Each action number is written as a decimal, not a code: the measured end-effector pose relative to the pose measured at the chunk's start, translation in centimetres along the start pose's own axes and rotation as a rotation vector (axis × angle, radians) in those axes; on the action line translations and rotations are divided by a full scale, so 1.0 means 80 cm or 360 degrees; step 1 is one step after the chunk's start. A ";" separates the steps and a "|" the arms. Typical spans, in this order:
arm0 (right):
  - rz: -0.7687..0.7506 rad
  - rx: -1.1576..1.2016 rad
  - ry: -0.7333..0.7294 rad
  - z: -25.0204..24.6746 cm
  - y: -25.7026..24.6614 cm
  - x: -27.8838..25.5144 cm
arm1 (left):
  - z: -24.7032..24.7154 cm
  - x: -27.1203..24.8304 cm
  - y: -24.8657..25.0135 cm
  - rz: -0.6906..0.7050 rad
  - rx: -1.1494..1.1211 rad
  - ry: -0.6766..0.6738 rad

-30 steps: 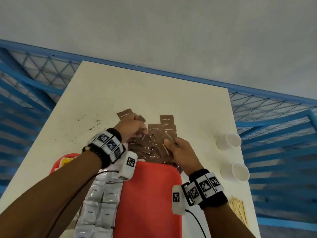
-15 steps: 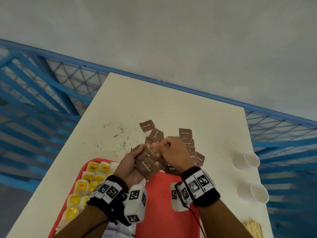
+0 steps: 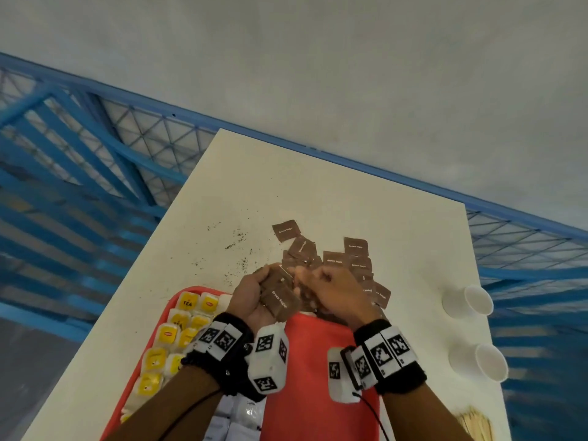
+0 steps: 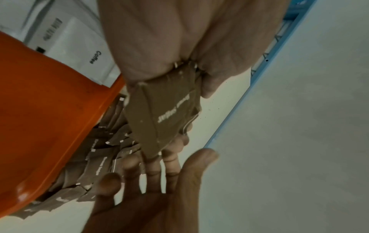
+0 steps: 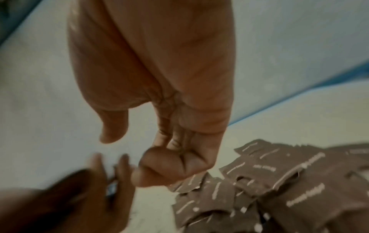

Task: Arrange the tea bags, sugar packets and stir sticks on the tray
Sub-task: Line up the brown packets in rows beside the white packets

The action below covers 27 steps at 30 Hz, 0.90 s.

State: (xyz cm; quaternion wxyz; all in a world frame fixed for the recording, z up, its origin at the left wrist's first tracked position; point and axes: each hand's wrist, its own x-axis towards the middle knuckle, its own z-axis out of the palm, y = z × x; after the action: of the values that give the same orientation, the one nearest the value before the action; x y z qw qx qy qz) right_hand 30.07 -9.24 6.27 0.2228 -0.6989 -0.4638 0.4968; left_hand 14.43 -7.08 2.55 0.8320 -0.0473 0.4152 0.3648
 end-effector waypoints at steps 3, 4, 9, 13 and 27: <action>-0.0029 0.0105 -0.0052 0.012 0.006 -0.026 | 0.005 0.003 -0.001 0.0080 -0.0004 -0.0030; -0.0035 0.0196 -0.0009 0.013 0.008 -0.029 | 0.007 0.002 -0.002 0.0089 0.0002 -0.0062; 0.0023 0.0469 0.0009 -0.001 0.007 -0.027 | -0.002 -0.005 0.009 0.0266 0.0004 -0.0130; -0.0018 0.0367 0.0016 0.013 -0.006 -0.018 | -0.002 -0.023 0.010 0.0215 0.0121 -0.0295; 0.0139 -0.0837 0.0224 0.008 0.002 0.164 | -0.068 -0.077 0.036 -0.0047 0.0287 -0.0458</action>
State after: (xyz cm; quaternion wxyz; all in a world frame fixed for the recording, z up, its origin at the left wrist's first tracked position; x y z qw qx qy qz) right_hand 30.56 2.00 -0.54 0.0436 -0.7849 -0.5296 0.3186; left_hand 6.56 -10.54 4.11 0.8890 0.0742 0.3220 0.3168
